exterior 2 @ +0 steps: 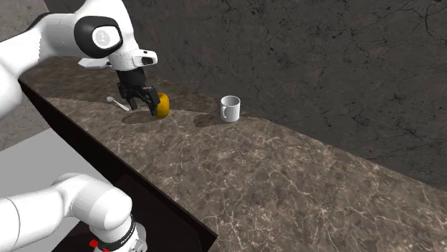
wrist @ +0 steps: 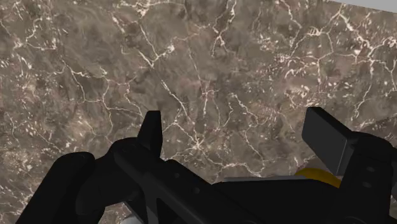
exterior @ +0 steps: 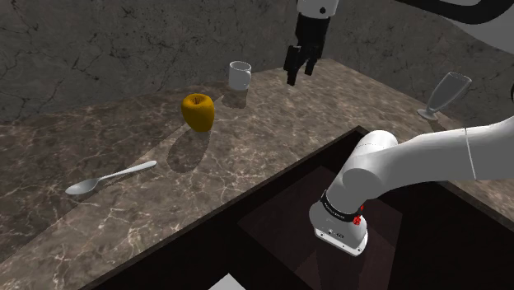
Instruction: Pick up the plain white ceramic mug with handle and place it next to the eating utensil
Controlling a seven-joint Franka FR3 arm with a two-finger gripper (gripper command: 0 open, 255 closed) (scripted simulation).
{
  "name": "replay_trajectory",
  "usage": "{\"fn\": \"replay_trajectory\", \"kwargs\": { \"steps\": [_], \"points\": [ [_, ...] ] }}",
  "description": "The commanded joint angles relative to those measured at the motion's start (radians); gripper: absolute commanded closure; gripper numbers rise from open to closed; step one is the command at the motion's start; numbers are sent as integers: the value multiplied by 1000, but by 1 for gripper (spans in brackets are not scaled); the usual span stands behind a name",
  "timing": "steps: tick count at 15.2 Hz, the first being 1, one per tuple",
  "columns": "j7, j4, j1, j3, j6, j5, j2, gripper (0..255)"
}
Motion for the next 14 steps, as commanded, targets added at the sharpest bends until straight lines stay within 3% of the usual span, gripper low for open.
{"fn": "replay_trajectory", "kwargs": {
  "steps": [1, 14],
  "points": [
    [0, 0, 0, 0, 0, 0, 0, 0],
    [-140, 144, -41, -152, 291, -39, 392, 0]
  ]
}}
